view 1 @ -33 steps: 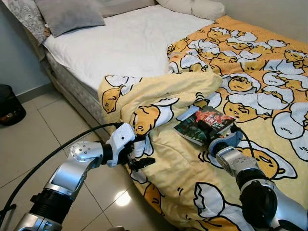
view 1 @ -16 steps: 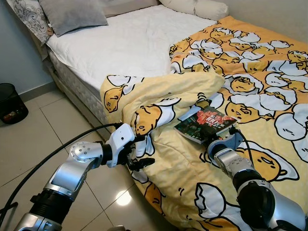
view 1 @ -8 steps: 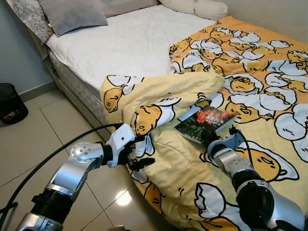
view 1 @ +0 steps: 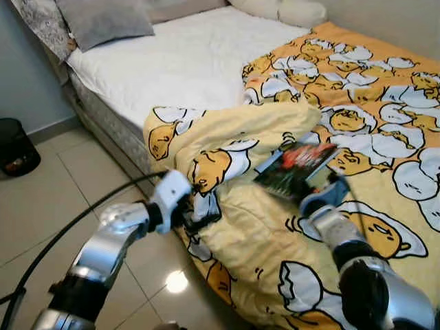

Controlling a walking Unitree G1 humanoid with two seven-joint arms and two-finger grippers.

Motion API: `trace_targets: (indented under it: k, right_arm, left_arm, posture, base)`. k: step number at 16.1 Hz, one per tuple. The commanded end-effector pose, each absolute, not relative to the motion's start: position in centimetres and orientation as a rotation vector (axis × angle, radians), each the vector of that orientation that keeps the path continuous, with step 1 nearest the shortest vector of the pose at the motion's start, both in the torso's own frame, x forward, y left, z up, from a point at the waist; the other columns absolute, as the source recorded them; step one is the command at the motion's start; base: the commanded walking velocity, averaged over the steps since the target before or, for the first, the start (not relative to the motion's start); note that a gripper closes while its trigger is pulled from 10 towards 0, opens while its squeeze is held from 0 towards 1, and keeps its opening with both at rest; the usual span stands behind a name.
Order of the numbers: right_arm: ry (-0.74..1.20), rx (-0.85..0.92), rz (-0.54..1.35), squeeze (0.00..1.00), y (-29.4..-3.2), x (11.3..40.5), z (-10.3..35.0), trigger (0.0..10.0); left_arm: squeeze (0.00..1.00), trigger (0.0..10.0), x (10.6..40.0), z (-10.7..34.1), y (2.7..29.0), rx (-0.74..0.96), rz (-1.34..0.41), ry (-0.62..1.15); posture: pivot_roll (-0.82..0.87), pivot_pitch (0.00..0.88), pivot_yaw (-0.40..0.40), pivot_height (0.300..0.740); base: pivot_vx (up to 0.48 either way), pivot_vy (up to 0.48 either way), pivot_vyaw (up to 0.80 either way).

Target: Clean up the room

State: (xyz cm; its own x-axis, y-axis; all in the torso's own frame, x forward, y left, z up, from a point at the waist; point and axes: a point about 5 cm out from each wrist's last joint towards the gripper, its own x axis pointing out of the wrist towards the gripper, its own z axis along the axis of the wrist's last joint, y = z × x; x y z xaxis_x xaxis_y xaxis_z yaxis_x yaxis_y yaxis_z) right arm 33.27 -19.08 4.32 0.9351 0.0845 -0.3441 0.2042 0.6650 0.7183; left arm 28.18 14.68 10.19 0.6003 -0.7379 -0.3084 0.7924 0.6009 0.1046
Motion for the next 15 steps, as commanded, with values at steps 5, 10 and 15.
trace_targets:
  k: [5,10,15]
  right_arm:
    - [0.021,0.551,-0.074,0.0,-20.9,31.3,8.8,0.0]
    - [-0.051,0.271,-0.148,0.0,-18.8,27.3,9.3,1.4]
    - [0.075,0.055,-0.168,0.0,-18.4,26.2,7.9,10.0]
  left_arm:
    - [0.27,10.0,27.8,11.9,16.1,0.286,-0.592,0.132]
    - [0.27,10.0,28.3,12.7,16.8,0.284,-0.433,0.076]
    - [0.27,10.0,27.4,12.6,17.3,0.328,-0.376,0.092]
  posture:
    - [0.02,0.0,-0.017,0.74]
    - [0.0,0.0,-0.009,0.74]
    - [0.03,0.0,-0.033,0.74]
  base:
    - [0.0,0.0,0.0]
    - [0.0,0.0,0.0]
    - [0.0,0.0,-0.32]
